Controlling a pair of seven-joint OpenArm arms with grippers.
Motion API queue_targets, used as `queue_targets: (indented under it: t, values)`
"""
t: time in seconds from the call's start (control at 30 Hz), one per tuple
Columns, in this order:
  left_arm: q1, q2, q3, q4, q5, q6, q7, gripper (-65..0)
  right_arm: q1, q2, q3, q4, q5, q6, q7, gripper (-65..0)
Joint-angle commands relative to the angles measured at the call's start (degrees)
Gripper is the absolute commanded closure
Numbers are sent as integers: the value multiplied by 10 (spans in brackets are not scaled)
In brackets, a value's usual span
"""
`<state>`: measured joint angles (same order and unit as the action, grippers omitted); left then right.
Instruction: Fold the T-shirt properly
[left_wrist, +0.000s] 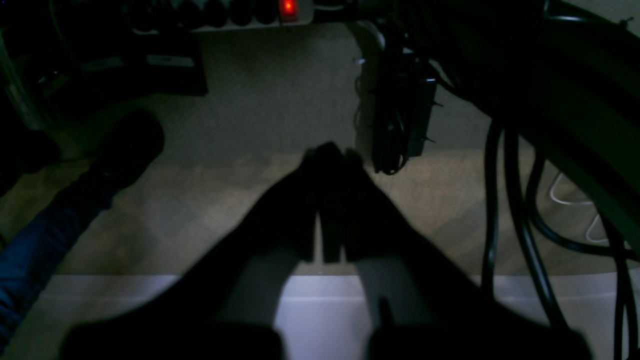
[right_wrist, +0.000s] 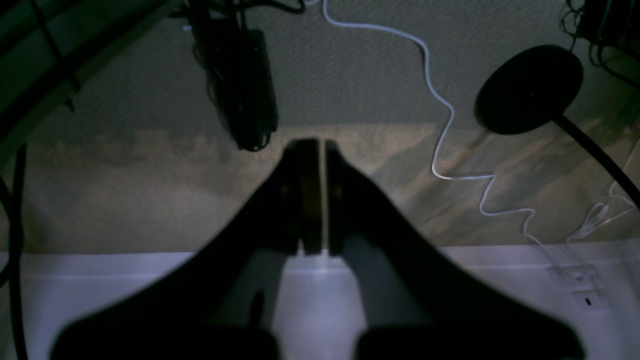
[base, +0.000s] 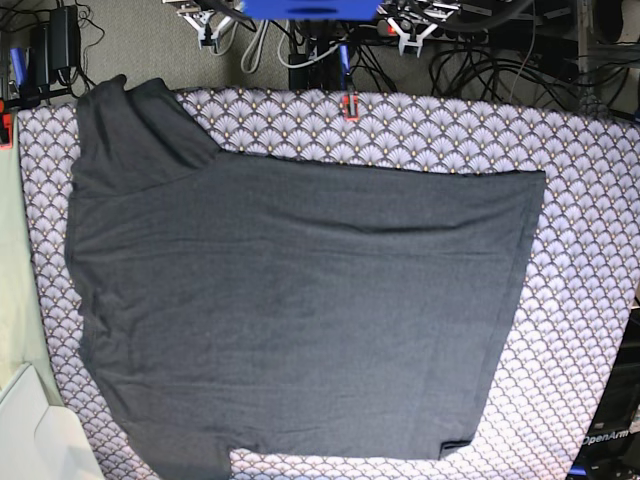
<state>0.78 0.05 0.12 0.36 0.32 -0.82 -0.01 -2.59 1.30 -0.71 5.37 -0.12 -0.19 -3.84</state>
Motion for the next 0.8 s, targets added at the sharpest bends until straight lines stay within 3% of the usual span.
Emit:
queue_targets:
  t: [0.0, 0.77]
  values:
    - [1, 1, 2, -1, -4, 7, 4, -3, -2, 3, 0, 1, 2, 5, 1, 0]
    - [12, -3, 3, -1, -4, 7, 1, -3, -6, 3, 0, 1, 2, 5, 5, 0]
